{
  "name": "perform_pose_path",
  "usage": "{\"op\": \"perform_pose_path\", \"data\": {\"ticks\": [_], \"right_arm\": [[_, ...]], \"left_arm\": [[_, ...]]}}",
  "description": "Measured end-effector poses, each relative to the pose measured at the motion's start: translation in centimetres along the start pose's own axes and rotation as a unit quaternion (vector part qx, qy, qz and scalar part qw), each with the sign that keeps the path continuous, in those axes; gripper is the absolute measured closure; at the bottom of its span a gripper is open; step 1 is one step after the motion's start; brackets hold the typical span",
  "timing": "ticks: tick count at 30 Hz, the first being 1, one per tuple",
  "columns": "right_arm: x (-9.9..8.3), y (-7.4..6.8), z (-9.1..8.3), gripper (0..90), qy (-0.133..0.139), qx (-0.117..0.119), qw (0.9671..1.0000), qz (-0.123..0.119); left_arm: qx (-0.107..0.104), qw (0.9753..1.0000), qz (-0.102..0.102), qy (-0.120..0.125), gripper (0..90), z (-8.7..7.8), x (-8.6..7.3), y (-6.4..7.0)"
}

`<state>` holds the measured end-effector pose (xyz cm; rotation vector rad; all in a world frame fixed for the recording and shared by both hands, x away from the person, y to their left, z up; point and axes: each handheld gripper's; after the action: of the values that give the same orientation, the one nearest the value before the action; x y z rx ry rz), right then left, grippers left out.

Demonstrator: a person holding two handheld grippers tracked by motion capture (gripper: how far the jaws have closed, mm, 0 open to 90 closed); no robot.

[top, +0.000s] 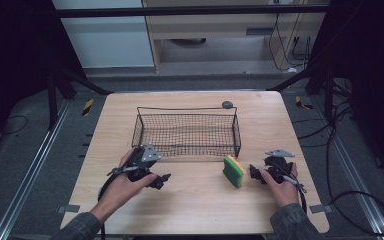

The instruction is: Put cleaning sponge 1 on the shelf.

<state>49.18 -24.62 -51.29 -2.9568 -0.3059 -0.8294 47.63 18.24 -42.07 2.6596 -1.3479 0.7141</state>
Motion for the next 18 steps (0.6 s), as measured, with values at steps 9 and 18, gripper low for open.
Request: {"op": "perform_pose_path", "data": {"ticks": [9,18], "right_arm": [[-0.1,0.1,-0.1,0.5,0.0,0.003,1.0,-0.005],[-0.2,0.1,-0.1,0.5,0.0,0.004,1.0,-0.007]], "left_arm": [[0.008,0.999,-0.021,-0.038,5.5,-3.4,-2.2,-2.6],[-0.003,0.9963,-0.006,-0.086,8.0,-4.5,-4.9,-3.7]]}}
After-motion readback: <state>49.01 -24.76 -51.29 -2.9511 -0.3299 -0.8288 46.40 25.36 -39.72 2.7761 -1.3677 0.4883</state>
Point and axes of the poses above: each handheld gripper's, and its own axes: z roughly forward along the jaws, x roughly out of its top, y roughly to its right, and after that the axes turned 15 degrees about -y, right-handed
